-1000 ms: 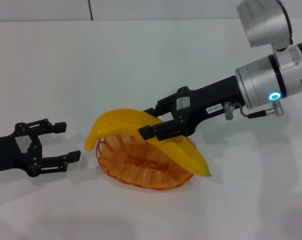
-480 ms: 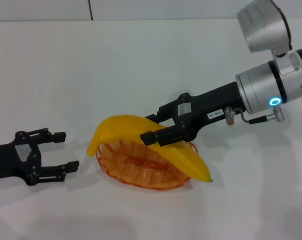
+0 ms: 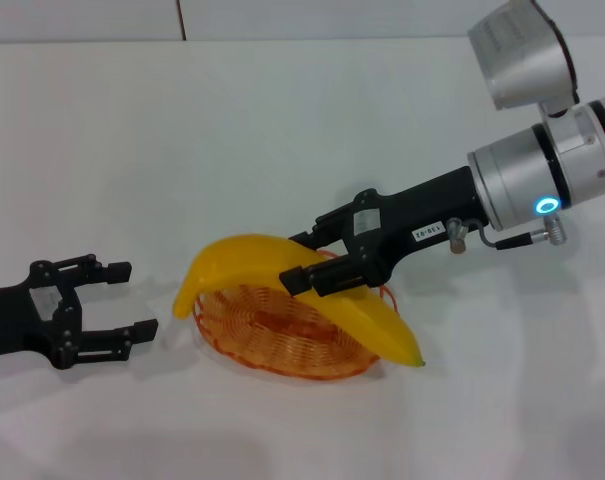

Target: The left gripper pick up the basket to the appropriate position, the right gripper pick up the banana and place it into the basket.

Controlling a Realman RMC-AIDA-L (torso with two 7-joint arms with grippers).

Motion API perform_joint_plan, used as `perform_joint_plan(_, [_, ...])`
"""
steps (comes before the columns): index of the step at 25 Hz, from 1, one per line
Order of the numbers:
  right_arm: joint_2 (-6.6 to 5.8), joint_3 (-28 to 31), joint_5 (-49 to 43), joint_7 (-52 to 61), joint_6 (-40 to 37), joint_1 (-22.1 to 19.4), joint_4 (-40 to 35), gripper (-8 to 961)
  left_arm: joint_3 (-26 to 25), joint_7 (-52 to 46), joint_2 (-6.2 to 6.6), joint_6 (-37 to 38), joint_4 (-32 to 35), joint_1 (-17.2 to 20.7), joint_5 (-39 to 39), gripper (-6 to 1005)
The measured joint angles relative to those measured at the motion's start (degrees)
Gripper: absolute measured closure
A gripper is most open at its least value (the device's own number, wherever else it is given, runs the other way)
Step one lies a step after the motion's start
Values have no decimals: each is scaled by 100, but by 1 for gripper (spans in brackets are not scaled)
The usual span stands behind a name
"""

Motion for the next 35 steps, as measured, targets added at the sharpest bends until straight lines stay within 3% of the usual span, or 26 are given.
perform_joint_plan(16, [10, -9, 27, -74, 154, 6, -1, 392, -5, 0, 0, 0, 5, 6, -18, 158])
perform_joint_plan(24, [-56, 39, 24, -157, -317, -33, -213, 299, -8, 0, 0, 1, 10, 41, -19, 158])
perform_joint_plan(31, [-286, 201, 10, -842, -926, -768, -1131, 254, -103, 0, 0, 0, 34, 64, 20, 158])
perform_joint_plan(35, [-384, 837, -7, -1722, -1228, -1220, -1242, 229, -163, 4, 0, 0, 34, 78, 52, 158])
